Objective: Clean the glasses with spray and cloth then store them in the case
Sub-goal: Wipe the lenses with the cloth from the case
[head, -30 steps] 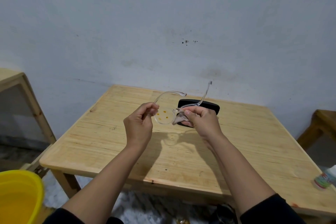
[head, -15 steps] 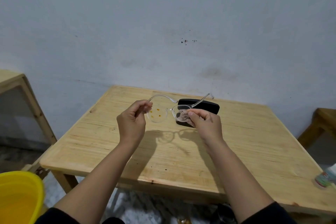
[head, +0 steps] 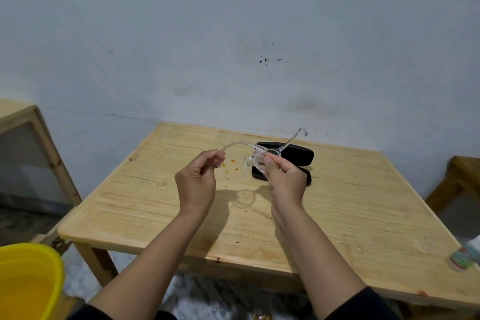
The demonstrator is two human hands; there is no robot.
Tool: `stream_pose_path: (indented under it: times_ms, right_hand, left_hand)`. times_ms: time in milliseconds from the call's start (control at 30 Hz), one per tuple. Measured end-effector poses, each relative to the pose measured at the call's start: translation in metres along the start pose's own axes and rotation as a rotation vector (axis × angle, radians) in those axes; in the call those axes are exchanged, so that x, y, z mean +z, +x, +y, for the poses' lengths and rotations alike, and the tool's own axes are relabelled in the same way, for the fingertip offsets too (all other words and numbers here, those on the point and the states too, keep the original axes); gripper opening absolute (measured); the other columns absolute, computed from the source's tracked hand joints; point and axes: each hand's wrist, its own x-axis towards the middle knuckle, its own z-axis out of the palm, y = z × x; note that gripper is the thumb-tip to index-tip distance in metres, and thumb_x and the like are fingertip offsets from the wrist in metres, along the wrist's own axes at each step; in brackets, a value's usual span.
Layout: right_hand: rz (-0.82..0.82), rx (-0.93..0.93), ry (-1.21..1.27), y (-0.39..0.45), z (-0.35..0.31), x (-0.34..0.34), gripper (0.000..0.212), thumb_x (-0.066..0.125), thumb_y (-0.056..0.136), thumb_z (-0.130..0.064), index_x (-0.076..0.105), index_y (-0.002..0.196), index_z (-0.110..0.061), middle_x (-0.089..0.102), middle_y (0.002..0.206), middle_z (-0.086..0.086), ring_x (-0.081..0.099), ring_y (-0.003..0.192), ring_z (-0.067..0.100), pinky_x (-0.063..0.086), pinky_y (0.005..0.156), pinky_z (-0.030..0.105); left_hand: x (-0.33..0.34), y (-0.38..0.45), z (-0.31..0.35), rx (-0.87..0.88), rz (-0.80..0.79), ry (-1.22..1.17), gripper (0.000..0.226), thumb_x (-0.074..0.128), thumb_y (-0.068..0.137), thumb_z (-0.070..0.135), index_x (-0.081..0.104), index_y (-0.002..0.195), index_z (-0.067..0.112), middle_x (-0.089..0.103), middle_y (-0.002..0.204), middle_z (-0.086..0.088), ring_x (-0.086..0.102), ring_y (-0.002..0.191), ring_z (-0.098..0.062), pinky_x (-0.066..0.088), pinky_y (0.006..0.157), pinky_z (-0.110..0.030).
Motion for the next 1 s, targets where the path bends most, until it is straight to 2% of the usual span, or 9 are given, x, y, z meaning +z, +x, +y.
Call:
stream_pose_path:
  times_ms: [67, 133, 333, 433, 533, 700, 800, 867, 1000]
  right_hand:
    - [-0.127, 0.038, -0.034, 0.001, -0.003, -0.005, 0.017, 0.064, 0.085, -0.008, 0.073, 0.084, -0.022, 0.074, 0.088, 0.000, 0.071, 0.079, 0.008, 0.055, 0.082, 0.026]
    - [-0.235, 0.047, -0.095, 0.003, -0.007, -0.013, 0.020, 0.064, 0.085, -0.005, 0.073, 0.081, -0.022, 0.074, 0.084, -0.001, 0.070, 0.072, 0.005, 0.055, 0.079, 0.023]
    - [-0.523, 0.051, -0.295, 0.010, -0.017, -0.033, 0.017, 0.061, 0.085, 0.001, 0.075, 0.086, -0.009, 0.074, 0.085, 0.012, 0.071, 0.081, 0.016, 0.056, 0.074, 0.017]
    - [-0.480, 0.063, -0.275, 0.011, -0.014, -0.036, 0.016, 0.058, 0.087, 0.002, 0.072, 0.094, 0.000, 0.074, 0.085, 0.012, 0.071, 0.079, 0.012, 0.055, 0.072, 0.015]
    - [-0.364, 0.170, -0.092, 0.004, -0.010, -0.034, 0.016, 0.056, 0.088, 0.004, 0.071, 0.084, -0.002, 0.074, 0.073, 0.001, 0.070, 0.070, 0.007, 0.055, 0.070, 0.013]
    - [-0.235, 0.403, 0.216, -0.011, 0.001, -0.020, 0.012, 0.057, 0.088, 0.002, 0.068, 0.092, 0.001, 0.072, 0.093, 0.015, 0.069, 0.088, 0.019, 0.054, 0.077, 0.021]
    - [-0.208, 0.482, 0.370, -0.023, 0.001, -0.004, 0.012, 0.055, 0.087, 0.004, 0.066, 0.093, 0.006, 0.070, 0.095, 0.020, 0.069, 0.090, 0.025, 0.053, 0.086, 0.029]
    - [-0.187, 0.492, 0.438, -0.030, -0.003, 0.008, 0.010, 0.055, 0.087, 0.006, 0.065, 0.089, 0.005, 0.069, 0.090, 0.018, 0.068, 0.085, 0.023, 0.050, 0.091, 0.031]
    - [-0.195, 0.451, 0.489, -0.036, -0.010, 0.027, 0.011, 0.055, 0.087, 0.008, 0.064, 0.093, 0.006, 0.068, 0.093, 0.016, 0.066, 0.084, 0.019, 0.050, 0.090, 0.029]
  left_hand:
    - [-0.001, 0.001, 0.000, -0.014, -0.005, -0.005, 0.034, 0.055, 0.084, -0.009, 0.068, 0.083, 0.022, 0.066, 0.075, 0.033, 0.065, 0.074, 0.004, 0.045, 0.071, -0.005]
    - [-0.003, 0.003, 0.000, -0.042, -0.016, -0.009, 0.030, 0.056, 0.084, -0.007, 0.069, 0.084, 0.021, 0.066, 0.074, 0.034, 0.065, 0.074, 0.006, 0.045, 0.070, -0.004]
    - [-0.011, 0.011, -0.005, -0.155, 0.000, -0.031, 0.030, 0.058, 0.085, 0.000, 0.068, 0.078, 0.028, 0.068, 0.073, 0.029, 0.066, 0.074, 0.004, 0.049, 0.072, -0.008]
    - [-0.013, 0.011, -0.006, -0.179, 0.021, -0.025, 0.028, 0.058, 0.085, 0.000, 0.068, 0.079, 0.026, 0.069, 0.069, 0.025, 0.066, 0.073, 0.005, 0.048, 0.071, -0.006]
    - [-0.014, 0.010, -0.006, -0.213, 0.061, -0.020, 0.024, 0.059, 0.086, 0.001, 0.068, 0.081, 0.022, 0.068, 0.073, 0.017, 0.065, 0.072, 0.007, 0.045, 0.069, -0.004]
    - [-0.015, 0.010, -0.005, -0.245, 0.114, -0.002, 0.021, 0.060, 0.085, 0.005, 0.069, 0.083, 0.024, 0.069, 0.076, 0.012, 0.062, 0.072, 0.010, 0.042, 0.069, -0.002]
    - [-0.011, 0.008, -0.001, -0.258, 0.109, -0.013, 0.019, 0.062, 0.084, 0.006, 0.070, 0.083, 0.023, 0.069, 0.070, 0.019, 0.062, 0.074, 0.010, 0.042, 0.069, -0.002]
    - [-0.008, 0.005, 0.001, -0.256, 0.096, -0.017, 0.019, 0.063, 0.083, 0.007, 0.070, 0.083, 0.024, 0.068, 0.069, 0.028, 0.062, 0.075, 0.011, 0.043, 0.070, -0.003]
    - [-0.006, -0.001, 0.005, -0.212, 0.058, -0.016, 0.019, 0.064, 0.082, 0.006, 0.071, 0.084, 0.024, 0.066, 0.072, 0.034, 0.063, 0.078, 0.012, 0.044, 0.072, -0.004]
